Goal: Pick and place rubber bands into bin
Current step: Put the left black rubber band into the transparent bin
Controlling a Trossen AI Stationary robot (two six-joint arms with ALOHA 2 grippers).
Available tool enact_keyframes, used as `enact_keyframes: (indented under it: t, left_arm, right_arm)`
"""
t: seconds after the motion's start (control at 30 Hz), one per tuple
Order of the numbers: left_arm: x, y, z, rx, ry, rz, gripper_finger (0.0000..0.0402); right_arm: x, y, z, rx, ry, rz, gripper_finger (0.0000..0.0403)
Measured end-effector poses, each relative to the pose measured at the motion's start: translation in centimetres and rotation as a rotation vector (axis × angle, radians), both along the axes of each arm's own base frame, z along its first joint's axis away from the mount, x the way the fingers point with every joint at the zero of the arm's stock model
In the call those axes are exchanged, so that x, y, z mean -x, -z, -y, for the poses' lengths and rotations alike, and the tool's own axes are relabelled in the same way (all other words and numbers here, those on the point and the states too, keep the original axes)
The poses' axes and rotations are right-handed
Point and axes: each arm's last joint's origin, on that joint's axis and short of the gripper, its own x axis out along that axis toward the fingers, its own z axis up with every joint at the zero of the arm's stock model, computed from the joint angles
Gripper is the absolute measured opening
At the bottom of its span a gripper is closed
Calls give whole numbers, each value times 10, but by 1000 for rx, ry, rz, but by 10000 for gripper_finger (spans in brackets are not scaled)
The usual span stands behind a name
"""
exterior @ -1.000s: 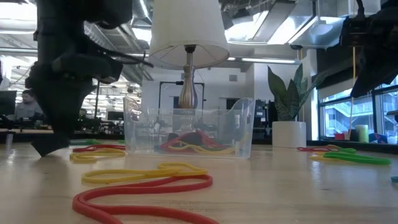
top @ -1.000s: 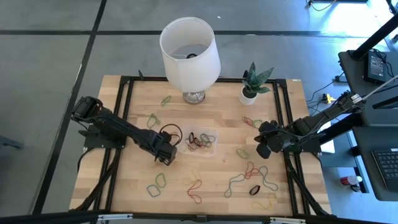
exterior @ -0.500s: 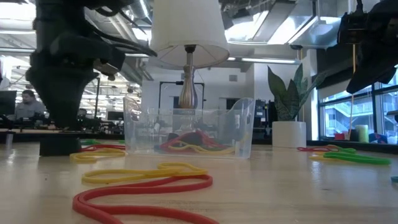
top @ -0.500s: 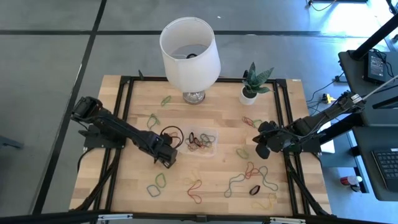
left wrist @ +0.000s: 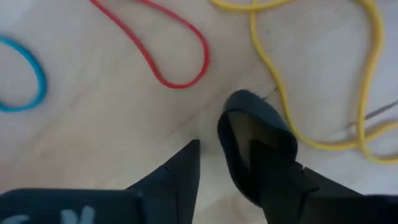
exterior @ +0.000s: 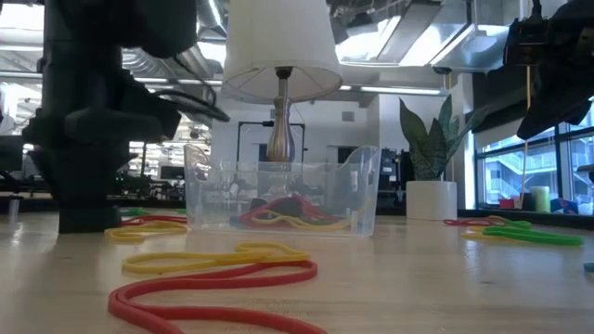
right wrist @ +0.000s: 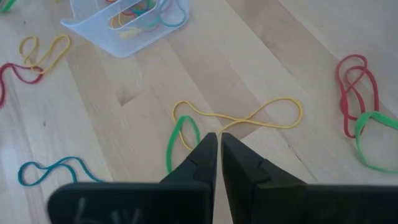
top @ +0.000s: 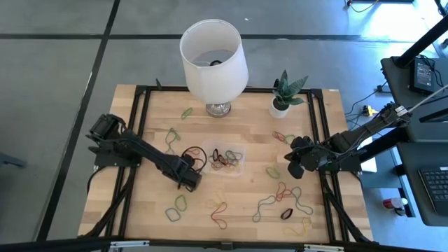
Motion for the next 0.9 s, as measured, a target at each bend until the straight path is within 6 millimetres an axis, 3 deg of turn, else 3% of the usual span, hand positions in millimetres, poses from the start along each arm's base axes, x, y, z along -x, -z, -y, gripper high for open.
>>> enact_keyframes:
  t: [0.13, 0.2, 0.4, 0.6, 0.73, 0.9]
  left_arm:
    - [-3, -5, 5, 12, -22, 32, 52]
    - [-4, -21, 8, 13, -16, 61, 15]
    - [-8, -90, 7, -13, 64, 131, 4]
    - [-42, -152, -6, -142, 320, 321, 3]
    - [-73, -151, -28, -199, 395, 285, 3]
    - [-99, -118, -46, -106, 477, 162, 3]
  right_arm:
    - [0, 0, 0, 0, 0, 0, 27]
    - [0, 0, 0, 0, 0, 1, 27]
    - [0, 0, 0, 0, -1, 2, 27]
    - [0, 0, 0, 1, -4, 3, 27]
    - [0, 0, 0, 1, -4, 3, 27]
    - [-1, 0, 0, 1, -4, 3, 27]
